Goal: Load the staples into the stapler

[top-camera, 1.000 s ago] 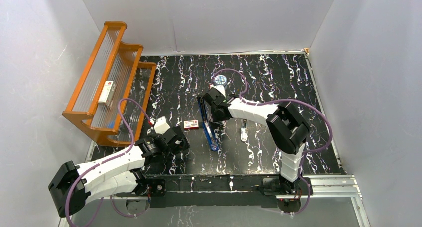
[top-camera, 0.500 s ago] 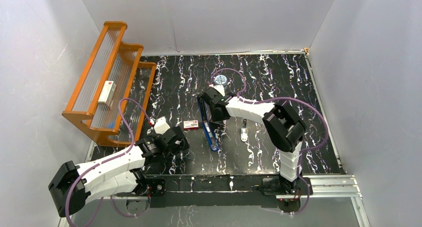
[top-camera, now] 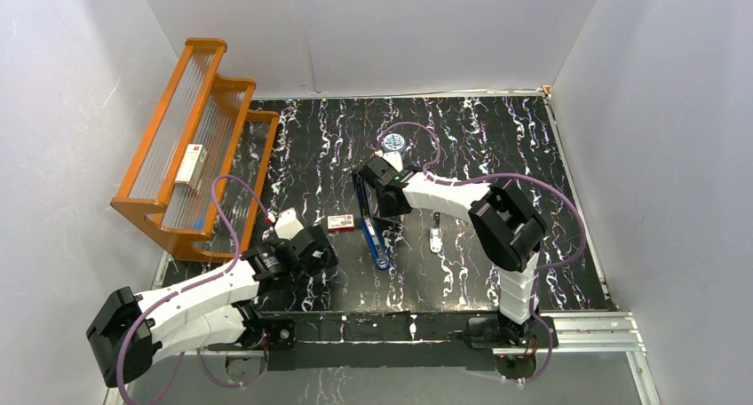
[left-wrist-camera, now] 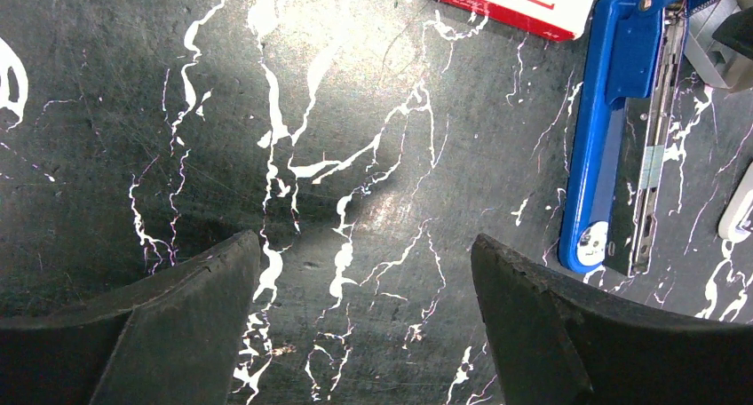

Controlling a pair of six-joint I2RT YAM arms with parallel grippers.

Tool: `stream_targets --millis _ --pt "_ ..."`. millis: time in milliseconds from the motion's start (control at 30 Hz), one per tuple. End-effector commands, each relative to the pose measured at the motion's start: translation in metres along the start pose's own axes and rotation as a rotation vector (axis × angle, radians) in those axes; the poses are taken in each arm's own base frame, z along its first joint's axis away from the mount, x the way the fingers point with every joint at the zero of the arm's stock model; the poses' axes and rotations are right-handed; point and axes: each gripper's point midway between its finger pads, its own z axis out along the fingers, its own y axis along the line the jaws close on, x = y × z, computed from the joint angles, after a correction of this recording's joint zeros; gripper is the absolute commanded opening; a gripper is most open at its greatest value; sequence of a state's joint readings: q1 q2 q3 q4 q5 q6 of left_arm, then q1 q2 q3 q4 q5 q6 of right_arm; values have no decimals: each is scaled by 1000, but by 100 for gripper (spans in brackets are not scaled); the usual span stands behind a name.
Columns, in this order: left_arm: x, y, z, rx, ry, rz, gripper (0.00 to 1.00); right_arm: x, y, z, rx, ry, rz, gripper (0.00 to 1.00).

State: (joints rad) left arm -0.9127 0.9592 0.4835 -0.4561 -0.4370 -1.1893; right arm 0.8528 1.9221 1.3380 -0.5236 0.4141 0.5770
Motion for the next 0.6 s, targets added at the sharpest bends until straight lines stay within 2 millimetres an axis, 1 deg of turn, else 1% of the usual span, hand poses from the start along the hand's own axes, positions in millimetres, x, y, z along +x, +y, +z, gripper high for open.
stream_targets --millis 0,233,333,467,567 --pt "-4 4 2 -17 -23 -3 86 -12 5 -3 2 -30 31 41" --pt "-3 2 3 -13 -19 -1 86 -5 4 1 7 -9 38 40" --pt "-3 2 3 -13 -20 -1 86 -4 4 1 7 -6 40 38" --pt "-3 2 3 -14 -18 1 86 -7 6 0 0 -16 44 30" --pt "-2 2 3 -14 -16 -1 86 -10 6 -2 -3 -27 48 28"
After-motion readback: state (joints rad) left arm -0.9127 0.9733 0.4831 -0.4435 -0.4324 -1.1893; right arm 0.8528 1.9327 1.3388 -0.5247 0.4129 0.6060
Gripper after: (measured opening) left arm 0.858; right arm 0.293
